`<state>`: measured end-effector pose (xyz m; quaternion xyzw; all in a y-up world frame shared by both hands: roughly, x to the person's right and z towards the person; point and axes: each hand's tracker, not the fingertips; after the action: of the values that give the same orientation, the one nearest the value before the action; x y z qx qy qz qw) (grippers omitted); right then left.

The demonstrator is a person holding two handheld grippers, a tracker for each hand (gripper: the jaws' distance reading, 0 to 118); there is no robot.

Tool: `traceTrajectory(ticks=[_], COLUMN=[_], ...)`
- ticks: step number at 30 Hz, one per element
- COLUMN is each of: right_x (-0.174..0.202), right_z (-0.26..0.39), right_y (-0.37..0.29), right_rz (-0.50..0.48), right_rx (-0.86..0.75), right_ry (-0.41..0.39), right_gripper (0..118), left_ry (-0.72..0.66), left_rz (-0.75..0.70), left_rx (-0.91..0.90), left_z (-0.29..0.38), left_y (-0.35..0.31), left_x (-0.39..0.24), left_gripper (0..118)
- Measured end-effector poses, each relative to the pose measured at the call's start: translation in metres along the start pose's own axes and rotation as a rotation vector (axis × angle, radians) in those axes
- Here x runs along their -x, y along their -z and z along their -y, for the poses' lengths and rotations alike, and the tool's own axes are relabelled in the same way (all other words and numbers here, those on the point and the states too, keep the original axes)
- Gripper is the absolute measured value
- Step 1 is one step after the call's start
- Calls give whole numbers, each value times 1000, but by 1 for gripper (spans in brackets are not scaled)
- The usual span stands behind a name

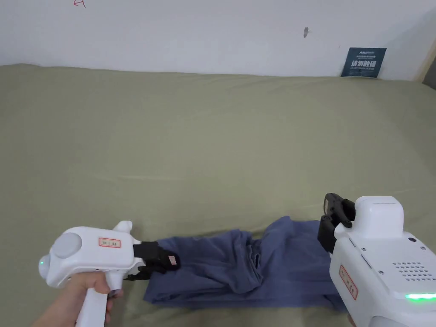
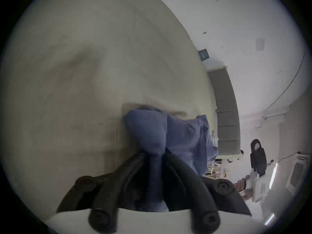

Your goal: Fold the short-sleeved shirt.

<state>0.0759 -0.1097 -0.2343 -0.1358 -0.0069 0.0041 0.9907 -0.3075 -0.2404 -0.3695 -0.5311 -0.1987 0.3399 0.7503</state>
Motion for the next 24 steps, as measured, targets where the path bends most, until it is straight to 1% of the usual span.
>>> traceTrajectory(ticks=[1,2,5,6,8,10,15,16,18,21,24], right_x=[1,1,4,5,9,10,15,16,19,22,24], right_z=[0,-1,-2,-2,-2,-3,-2,-2,-1,-2,-2], right_y=[-1,-2,-5,-5,-5,-5,-2,-1,-1,-1,-2], right_rz=[4,6,17,16,26,20,5,1,-3,-3,-5], right_rx=[-3,-8,-30,-34,-45,-51,-48,-48,-50,-56,-59], right_ry=[2,3,-5,-15,-29,-21,-19,-18,-20,-17,-14], right_gripper=[0,0,0,0,0,0,0,0,0,0,0], left_ry=[-20,-47,-8,3,-5,-2,20,20,24,68,129], left_rz=[78,112,86,45,33,32,-91,-143,-195,-282,-295], left_rx=[4,-10,-27,-31,-72,-104,-191,-213,-230,-236,-205], left_z=[-1,-1,-2,-4,-7,-13,-22,-16,-19,-24,-20], left_y=[-2,-5,-25,-34,-55,-80,-161,-177,-200,-211,-199], left_x=[2,1,0,1,7,14,30,22,19,4,-26], left_gripper=[12,12,11,11,11,11,11,11,11,11,11])
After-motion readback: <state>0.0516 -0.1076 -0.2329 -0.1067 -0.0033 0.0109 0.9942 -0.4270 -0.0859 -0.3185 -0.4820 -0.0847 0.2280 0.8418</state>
